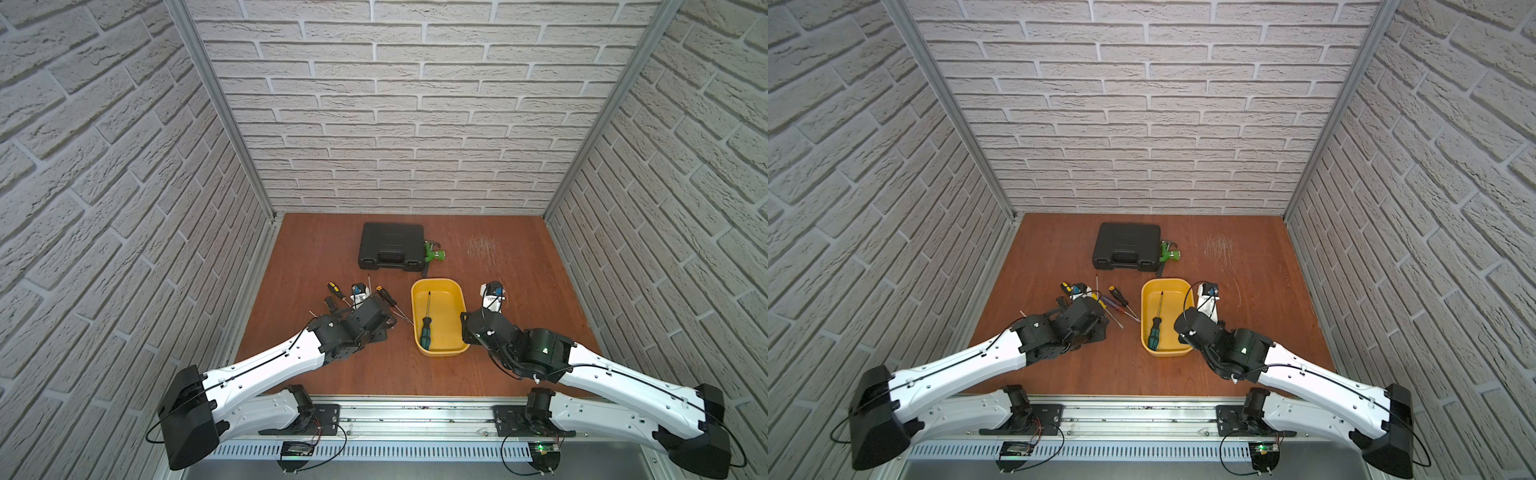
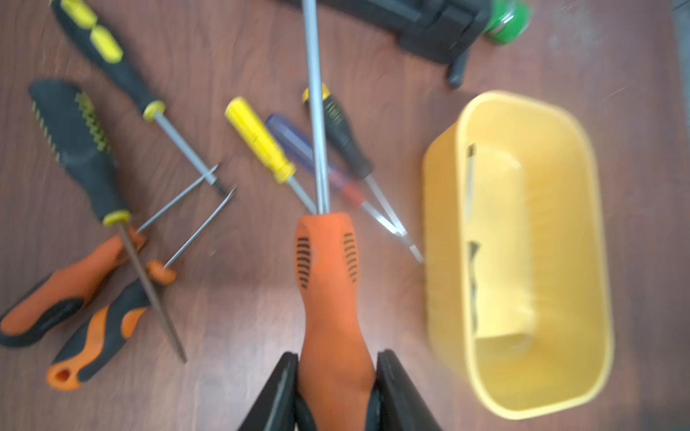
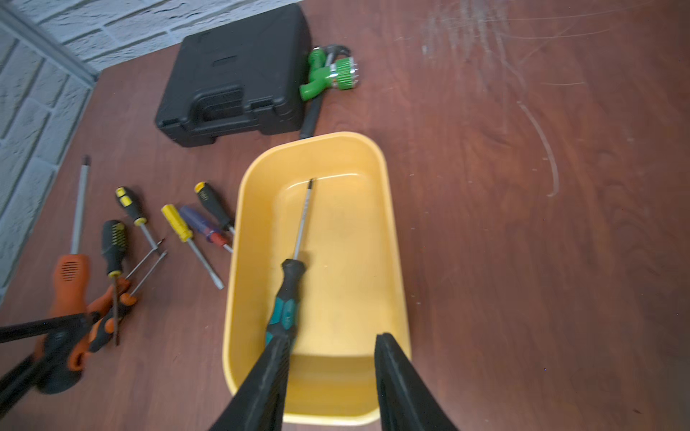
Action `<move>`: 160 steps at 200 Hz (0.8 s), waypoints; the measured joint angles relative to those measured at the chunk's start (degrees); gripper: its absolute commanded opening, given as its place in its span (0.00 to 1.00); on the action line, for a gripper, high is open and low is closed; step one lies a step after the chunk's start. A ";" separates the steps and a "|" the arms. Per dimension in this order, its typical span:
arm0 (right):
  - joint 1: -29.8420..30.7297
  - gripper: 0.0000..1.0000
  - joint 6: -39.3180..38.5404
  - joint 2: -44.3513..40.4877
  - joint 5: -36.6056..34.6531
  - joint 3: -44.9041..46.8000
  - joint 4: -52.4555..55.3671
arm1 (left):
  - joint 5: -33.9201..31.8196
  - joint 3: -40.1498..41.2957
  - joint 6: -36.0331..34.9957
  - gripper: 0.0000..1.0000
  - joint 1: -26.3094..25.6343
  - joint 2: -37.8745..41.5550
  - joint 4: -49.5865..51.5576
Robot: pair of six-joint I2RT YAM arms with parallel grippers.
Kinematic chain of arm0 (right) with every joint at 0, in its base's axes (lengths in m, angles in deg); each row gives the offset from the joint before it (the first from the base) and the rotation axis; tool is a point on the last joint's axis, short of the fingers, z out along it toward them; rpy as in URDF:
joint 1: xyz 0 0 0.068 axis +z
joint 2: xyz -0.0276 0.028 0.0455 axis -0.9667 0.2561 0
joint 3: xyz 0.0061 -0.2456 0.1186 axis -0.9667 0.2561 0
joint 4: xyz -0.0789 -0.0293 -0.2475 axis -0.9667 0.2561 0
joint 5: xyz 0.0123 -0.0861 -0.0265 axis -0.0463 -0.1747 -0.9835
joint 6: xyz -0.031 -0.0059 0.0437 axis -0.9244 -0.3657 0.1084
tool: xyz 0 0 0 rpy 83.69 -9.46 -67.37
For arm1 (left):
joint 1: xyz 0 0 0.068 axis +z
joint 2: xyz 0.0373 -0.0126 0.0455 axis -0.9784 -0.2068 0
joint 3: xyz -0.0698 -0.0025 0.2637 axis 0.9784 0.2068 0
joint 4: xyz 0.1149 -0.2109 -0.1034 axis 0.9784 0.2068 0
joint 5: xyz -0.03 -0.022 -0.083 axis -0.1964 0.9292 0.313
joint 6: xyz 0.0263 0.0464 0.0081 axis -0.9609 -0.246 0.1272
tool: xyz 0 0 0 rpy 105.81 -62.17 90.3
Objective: Put the screwdriver on the desktop into the storage box
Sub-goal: Pick up the screwdriver from the center of the board, then place the screwdriver in the storage box.
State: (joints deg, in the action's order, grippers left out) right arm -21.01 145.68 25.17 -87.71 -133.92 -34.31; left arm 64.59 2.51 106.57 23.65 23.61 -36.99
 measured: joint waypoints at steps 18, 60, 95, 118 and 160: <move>-4.35 0.41 -0.85 -0.44 1.40 -0.42 2.80 | 0.39 -3.08 -1.84 0.00 0.00 -2.47 -2.01; -11.23 0.40 -4.39 -0.04 5.16 -2.49 6.54 | 3.32 -5.42 -3.21 0.00 0.00 -8.87 -6.97; -12.15 0.40 -5.66 -0.35 6.93 -3.43 7.65 | 6.62 -7.96 -3.15 0.00 0.00 -13.49 -11.56; -12.44 0.39 -5.70 0.28 7.34 -4.31 8.48 | 8.44 -10.19 -3.15 0.00 -0.13 -16.83 -14.47; -12.74 0.38 -5.73 0.70 7.98 -4.33 8.79 | 10.62 -12.81 -3.13 0.00 -0.66 -23.17 -16.74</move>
State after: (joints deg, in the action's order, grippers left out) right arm -33.76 139.96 25.87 -79.73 -138.25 -25.52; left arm 75.21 -10.30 103.44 23.00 0.44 -53.73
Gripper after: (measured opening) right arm 0.384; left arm 0.358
